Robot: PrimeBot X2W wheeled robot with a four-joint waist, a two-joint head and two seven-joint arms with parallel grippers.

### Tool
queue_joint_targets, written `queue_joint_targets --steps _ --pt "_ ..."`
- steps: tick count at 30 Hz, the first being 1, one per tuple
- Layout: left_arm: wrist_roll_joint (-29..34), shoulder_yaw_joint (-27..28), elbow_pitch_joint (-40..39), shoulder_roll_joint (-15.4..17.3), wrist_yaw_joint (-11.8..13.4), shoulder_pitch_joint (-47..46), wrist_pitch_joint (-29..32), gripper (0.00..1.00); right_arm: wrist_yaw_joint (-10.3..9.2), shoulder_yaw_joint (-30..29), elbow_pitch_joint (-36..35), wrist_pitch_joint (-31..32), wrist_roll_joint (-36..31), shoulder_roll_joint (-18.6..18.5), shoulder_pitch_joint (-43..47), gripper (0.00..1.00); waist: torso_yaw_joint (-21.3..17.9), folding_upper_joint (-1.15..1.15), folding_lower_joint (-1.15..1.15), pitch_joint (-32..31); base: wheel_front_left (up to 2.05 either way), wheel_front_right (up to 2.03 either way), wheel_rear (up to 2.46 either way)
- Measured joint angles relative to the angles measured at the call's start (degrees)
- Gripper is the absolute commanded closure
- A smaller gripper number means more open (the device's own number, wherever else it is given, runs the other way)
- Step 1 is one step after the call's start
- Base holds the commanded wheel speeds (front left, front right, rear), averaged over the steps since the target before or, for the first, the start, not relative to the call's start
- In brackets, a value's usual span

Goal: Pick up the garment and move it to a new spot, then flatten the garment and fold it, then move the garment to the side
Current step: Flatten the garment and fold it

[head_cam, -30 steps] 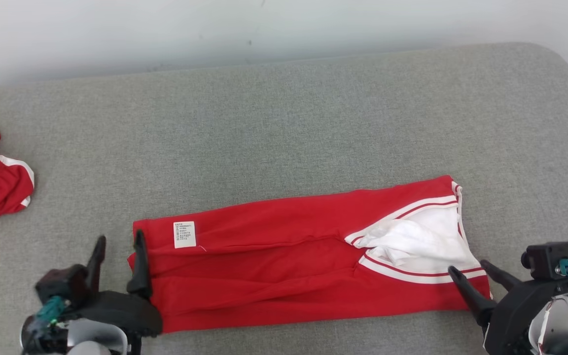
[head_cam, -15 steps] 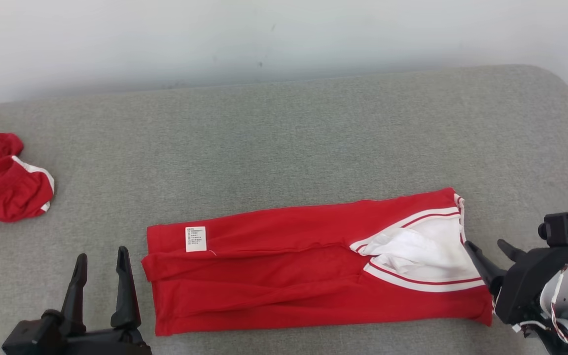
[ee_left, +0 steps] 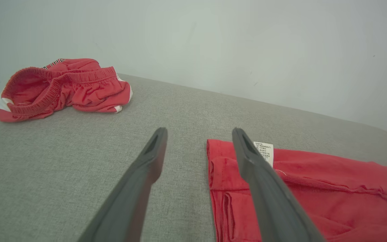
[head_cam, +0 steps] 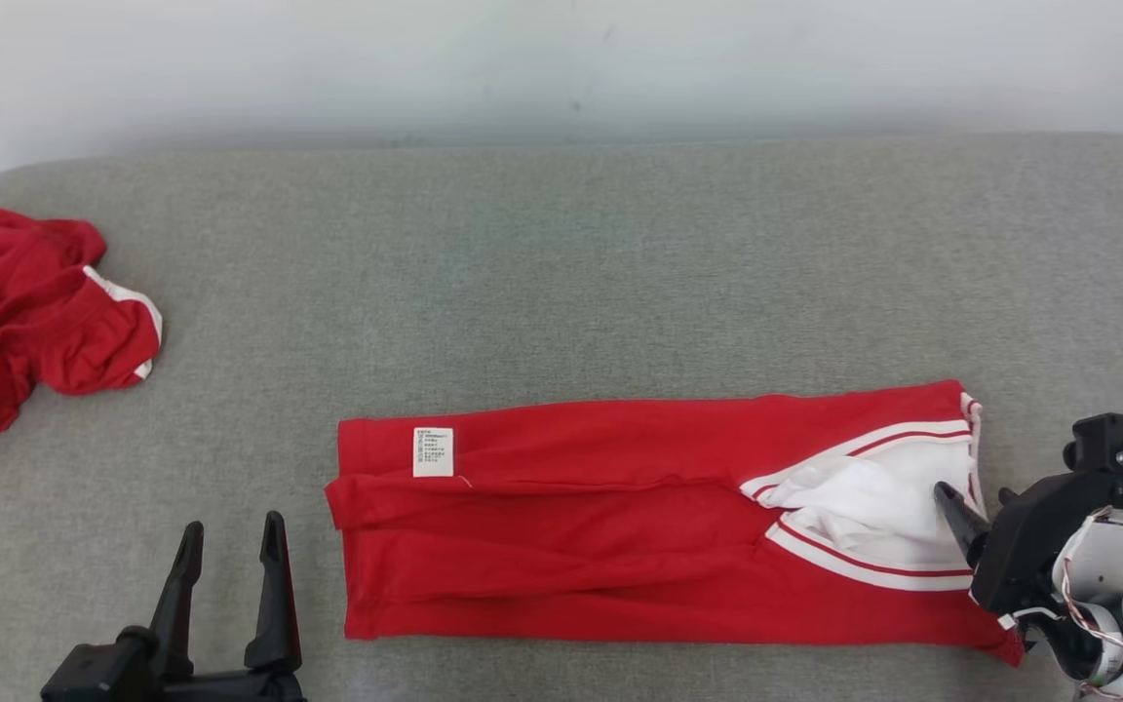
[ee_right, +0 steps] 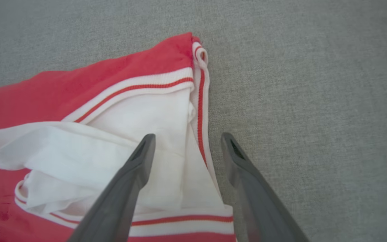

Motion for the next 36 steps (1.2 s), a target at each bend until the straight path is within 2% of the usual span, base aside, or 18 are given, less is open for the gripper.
queue_joint_targets --steps 12,13,14,15,23,30,34,36 --pt "0.0 -0.62 0.21 0.0 -0.07 -0.76 -0.01 0.0 0.0 -1.89 7.12 -1.89 -2.83 1.67 -2.46 0.0 2.55 0.0 0.0 2.28 0.0 0.0 0.0" --pt "0.0 -0.59 0.21 0.0 -0.07 -0.81 -0.01 0.0 0.0 -1.87 7.26 -1.75 -2.94 1.72 -2.65 0.34 2.6 -0.01 0.0 2.4 0.0 0.0 0.0" --pt "0.0 -0.58 0.2 0.0 -0.07 -0.85 -0.01 0.0 0.0 -1.83 7.32 -1.74 -2.96 1.75 -2.79 0.81 2.62 -0.01 0.0 2.51 0.0 0.0 0.0" --pt "-0.01 -0.54 0.2 0.0 -0.07 -0.9 0.0 0.0 0.0 -1.65 7.32 -1.74 -3.01 1.75 -2.87 1.0 2.61 -0.01 0.0 2.63 0.0 0.0 0.0" --pt "-0.14 -0.02 0.29 0.0 -0.23 -1.57 -0.01 0.0 0.18 -2.79 7.26 -3.28 -5.19 1.88 -3.76 1.0 1.78 0.0 0.0 3.12 0.0 0.0 0.0" --pt "-0.14 0.16 -0.18 -0.01 -0.42 -1.98 -0.01 0.0 0.07 -10.22 6.66 -3.48 -8.73 -1.22 -3.33 1.0 0.46 0.01 0.01 3.15 0.0 0.0 0.0" --pt "-0.1 0.42 -0.41 -0.01 -0.51 -2.03 -0.01 0.0 0.05 -17.1 4.41 -4.45 -13.14 -4.05 -2.37 1.0 -0.35 0.01 0.01 3.06 0.0 0.0 0.0" --pt "-0.09 0.51 -0.41 -0.01 -0.56 -2.06 0.0 0.0 0.01 -19.26 3.1 -4.47 -14.3 -4.23 -2.31 1.0 -0.55 0.01 0.01 2.96 0.0 0.0 0.0"
